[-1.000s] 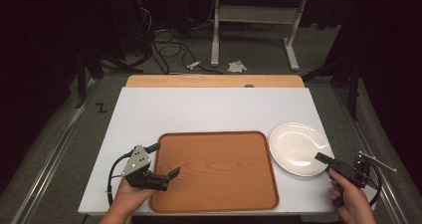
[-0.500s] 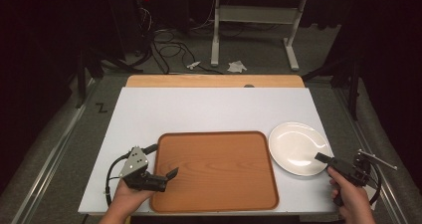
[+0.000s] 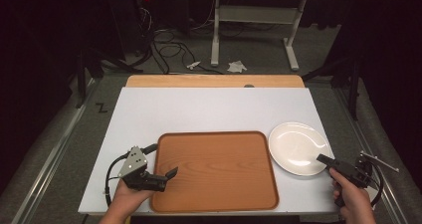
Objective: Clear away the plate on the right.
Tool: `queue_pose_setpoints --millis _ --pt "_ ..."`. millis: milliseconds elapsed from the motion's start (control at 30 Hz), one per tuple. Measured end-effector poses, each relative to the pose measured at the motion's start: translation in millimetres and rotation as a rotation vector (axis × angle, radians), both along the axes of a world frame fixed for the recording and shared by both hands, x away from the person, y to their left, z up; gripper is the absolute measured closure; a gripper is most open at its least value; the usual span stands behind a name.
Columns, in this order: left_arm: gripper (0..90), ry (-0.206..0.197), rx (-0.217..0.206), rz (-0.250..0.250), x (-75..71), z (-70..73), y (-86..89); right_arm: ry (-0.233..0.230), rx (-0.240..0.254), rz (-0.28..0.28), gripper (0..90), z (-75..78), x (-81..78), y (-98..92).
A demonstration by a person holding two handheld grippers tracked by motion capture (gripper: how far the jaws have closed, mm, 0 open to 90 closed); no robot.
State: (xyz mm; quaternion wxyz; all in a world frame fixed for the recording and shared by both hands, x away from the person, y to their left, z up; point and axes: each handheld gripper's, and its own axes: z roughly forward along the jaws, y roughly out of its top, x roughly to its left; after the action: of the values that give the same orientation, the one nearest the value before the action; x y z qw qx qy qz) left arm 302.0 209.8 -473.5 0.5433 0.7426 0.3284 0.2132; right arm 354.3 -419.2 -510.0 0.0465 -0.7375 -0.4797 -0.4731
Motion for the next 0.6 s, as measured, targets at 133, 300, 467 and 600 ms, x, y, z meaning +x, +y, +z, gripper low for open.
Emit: queue_pose_setpoints --millis 133,300,467,600 --pt "0.2 0.001 0.003 -0.003 -0.1 0.1 -0.6 0.006 0.015 -0.001 53.0 -1.9 0.0 -3.1" --pt "0.2 0.001 0.006 -0.003 0.3 -0.1 -0.5 0.008 -0.012 0.001 59.5 -2.5 -0.3 -3.5" --pt "0.2 -0.006 0.007 -0.004 -0.1 0.5 -0.2 0.021 -0.043 -0.006 68.5 -2.0 0.0 -2.9" --pt "0.2 -0.003 0.006 0.000 -0.1 0.2 -0.3 0.041 -0.078 -0.013 80.5 -2.5 0.0 -3.7"
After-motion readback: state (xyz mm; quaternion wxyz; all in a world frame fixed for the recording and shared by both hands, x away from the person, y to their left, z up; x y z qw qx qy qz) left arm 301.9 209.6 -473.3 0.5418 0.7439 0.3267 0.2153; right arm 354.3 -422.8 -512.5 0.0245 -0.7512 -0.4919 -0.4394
